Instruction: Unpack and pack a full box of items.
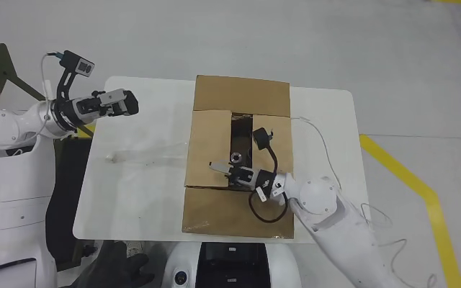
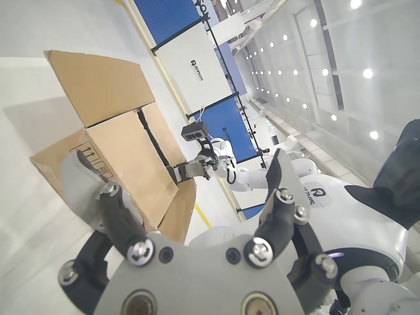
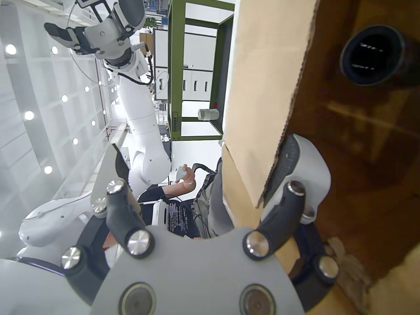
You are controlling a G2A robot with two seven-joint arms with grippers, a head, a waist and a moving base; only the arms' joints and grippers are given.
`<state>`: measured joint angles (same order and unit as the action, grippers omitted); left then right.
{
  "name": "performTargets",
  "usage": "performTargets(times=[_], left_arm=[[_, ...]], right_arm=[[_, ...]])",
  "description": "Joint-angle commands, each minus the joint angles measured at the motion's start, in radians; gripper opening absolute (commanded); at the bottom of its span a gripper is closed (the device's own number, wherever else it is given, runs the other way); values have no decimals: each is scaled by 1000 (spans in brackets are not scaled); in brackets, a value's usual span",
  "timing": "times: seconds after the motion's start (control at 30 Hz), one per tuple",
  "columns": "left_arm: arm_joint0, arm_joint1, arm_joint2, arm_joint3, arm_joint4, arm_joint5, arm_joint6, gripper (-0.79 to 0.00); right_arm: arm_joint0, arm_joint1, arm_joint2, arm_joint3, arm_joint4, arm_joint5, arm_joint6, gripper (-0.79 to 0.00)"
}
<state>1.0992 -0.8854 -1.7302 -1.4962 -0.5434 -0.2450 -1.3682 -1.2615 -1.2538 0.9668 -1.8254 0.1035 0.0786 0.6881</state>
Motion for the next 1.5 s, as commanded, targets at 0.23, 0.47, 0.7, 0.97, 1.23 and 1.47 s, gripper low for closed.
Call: performTargets(times=[0.23,0.47,0.7,0.97,1.23,1.47], left_arm=[[0,6,-19,-9,-33,8,43,0],[-9,11,-36,-39,-65,23,80,0],[-25,13,-43,-73,-120,47,108,0],[-37,12,28,-69,-96,63,110,0],[-77,5,136,44,-49,60,107,0],[-88,2,193,99,16,36,131,0]], right_arm=[[49,-20,-61,-28,49,-76,-28,0],[145,-54,-168,-9,61,-101,-58,0],[282,-111,-298,88,84,-88,-92,0],[384,-172,-394,191,116,-81,-108,0],[415,-205,-424,243,124,-76,-103,0],[412,-217,-420,262,117,-71,-91,0]])
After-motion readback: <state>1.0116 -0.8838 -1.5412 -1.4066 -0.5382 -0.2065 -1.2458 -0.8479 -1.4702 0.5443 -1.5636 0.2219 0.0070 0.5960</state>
